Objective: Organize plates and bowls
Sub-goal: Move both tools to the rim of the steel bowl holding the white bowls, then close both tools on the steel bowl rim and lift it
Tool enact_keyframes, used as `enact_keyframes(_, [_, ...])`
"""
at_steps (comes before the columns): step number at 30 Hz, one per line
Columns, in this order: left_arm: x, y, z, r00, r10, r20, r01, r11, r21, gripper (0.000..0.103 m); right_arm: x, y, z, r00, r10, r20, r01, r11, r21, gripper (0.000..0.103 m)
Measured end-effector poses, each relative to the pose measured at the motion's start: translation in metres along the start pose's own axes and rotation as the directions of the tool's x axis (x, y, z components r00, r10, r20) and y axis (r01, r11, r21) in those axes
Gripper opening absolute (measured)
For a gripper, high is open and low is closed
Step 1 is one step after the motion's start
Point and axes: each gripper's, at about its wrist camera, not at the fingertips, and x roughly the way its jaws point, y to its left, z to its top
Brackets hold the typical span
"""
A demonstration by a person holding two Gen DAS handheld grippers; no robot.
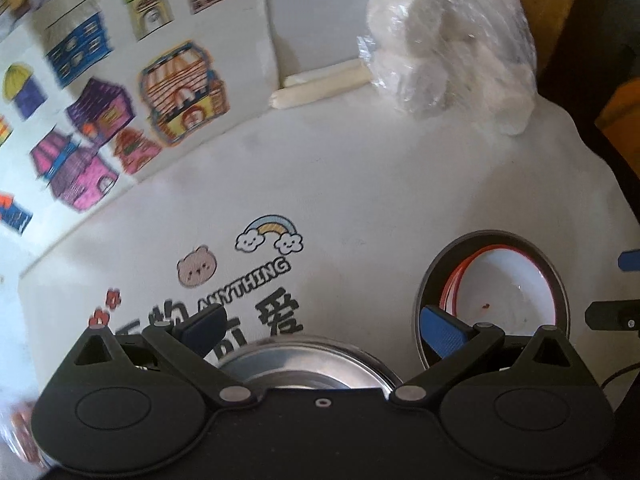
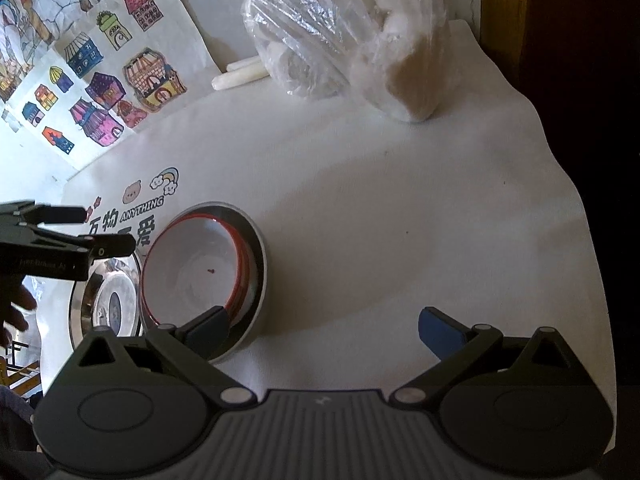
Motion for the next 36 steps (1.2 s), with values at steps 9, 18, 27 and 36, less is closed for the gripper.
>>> enact_keyframes(9, [0.014,-0.017,0.003,0.998,-0.048,-0.051,0.058,0.975,0.213,0.102,0.005,0.011,-0.004,0.999,-0.030,-0.033,0.029,0.999,-0.027,0.103])
enact_keyframes(18, [0.025,-0.033,0.007,0.998,0.003,-0.065,0.018,0.946,0.322,0.102,0.011,0.019,-0.007,0.996,-0.068,-0.053,0.064,0.995,-0.070,0.103])
enact_keyframes(27, [0.030,-0.036,0.012,0.997,0.031,-0.072,-0.004,0.937,0.348,0.102,0.015,0.025,-0.005,0.994,-0.100,-0.052,0.094,0.989,-0.116,0.103])
enact_keyframes(36, [0.035,-0.037,0.013,0.995,0.049,-0.083,-0.020,0.949,0.315,0.102,0.020,0.031,-0.002,0.993,-0.113,-0.046,0.105,0.983,-0.149,0.103])
